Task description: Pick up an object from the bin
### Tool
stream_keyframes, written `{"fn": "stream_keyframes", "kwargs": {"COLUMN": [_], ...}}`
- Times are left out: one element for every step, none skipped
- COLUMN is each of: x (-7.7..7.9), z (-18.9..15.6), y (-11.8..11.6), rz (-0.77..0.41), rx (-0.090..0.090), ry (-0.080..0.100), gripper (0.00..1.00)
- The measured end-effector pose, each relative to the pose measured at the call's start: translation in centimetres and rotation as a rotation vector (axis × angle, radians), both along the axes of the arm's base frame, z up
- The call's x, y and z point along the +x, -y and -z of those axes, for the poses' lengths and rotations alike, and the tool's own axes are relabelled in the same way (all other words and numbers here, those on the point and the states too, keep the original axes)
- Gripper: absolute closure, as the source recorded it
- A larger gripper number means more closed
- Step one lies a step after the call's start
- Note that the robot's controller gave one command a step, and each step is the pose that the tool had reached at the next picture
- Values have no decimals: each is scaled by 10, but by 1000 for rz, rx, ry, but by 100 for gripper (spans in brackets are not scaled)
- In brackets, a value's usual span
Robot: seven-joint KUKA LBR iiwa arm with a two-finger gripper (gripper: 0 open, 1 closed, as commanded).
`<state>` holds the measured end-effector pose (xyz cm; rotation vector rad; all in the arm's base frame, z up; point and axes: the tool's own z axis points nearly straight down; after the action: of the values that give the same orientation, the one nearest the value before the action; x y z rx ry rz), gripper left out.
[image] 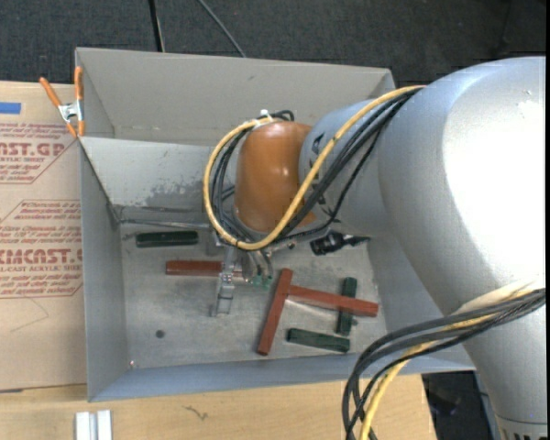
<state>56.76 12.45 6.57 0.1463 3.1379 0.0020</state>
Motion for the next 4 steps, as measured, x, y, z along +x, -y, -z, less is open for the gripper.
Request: {"fn": "stream_keyframes", "kwargs": {"x": [-8,-4,-6,-6], "z": [-36,-35,-2,-2], "y": [-6,24,-5,-6], "rz": [50,198,265,264], "rx": [1,-1,0,0], "ry": [3,0,-3,0], "gripper": [0,0,0,0]}}
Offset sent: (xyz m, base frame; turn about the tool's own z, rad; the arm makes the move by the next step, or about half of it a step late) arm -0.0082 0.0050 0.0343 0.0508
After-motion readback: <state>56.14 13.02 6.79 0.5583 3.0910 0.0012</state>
